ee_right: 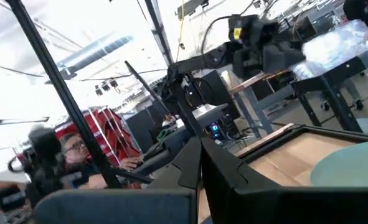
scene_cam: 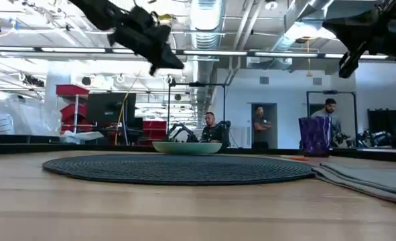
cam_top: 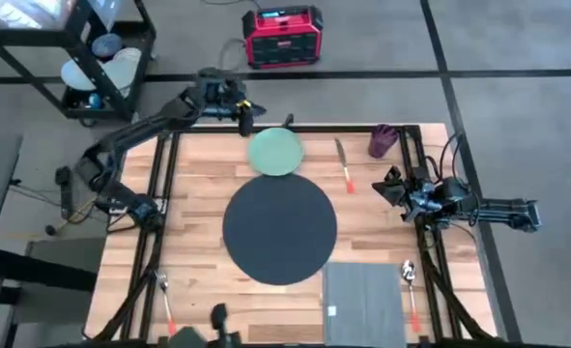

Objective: Set table place
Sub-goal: Put the green plate on the blue placemat

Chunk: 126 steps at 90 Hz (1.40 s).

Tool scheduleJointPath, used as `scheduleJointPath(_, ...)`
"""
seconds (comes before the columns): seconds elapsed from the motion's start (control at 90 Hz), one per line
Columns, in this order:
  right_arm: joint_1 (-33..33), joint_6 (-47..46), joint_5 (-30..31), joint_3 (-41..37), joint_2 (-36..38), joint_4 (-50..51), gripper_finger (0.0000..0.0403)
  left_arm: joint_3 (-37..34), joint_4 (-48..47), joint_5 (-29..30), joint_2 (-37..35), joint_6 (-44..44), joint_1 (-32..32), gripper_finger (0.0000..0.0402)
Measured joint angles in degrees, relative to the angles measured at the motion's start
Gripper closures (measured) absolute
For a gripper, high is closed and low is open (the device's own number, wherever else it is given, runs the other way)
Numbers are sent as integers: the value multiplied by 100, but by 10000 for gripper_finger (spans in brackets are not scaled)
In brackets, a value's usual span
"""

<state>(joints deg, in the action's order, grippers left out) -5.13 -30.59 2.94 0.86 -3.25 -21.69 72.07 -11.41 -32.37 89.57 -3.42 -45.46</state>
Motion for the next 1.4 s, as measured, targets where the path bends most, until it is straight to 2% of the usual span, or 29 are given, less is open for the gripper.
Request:
scheduleJointPath(0.122,-2,-344,4,0,-2,-4,403,412,-592,-118,272,-587,88,402)
scheduleJointPath(0.311,0,-604,4,2,-2,-21,403,1370,-2726,-44,452,-2209,-5,384)
scheduleJointPath(0.5,-31,-601,25,4,-4,34,387,1801,-3856,471,861,-2323,-126,338)
scheduleJointPath(0.833,-31,-632,310,4,-7,132,328,1819,-3775,1329,1734,-1891,-64,277)
scheduleJointPath(1.022,-28,-651,313,4,-7,193,325,1819,-3731,1351,2047,-1720,-120,267)
scheduleJointPath(1.167,-28,-736,313,4,-7,195,325,1819,-3543,1354,2030,-1698,-159,266)
scheduleJointPath(1.4,-28,-760,313,4,-7,192,325,1809,-3128,1405,2118,-1143,-464,266)
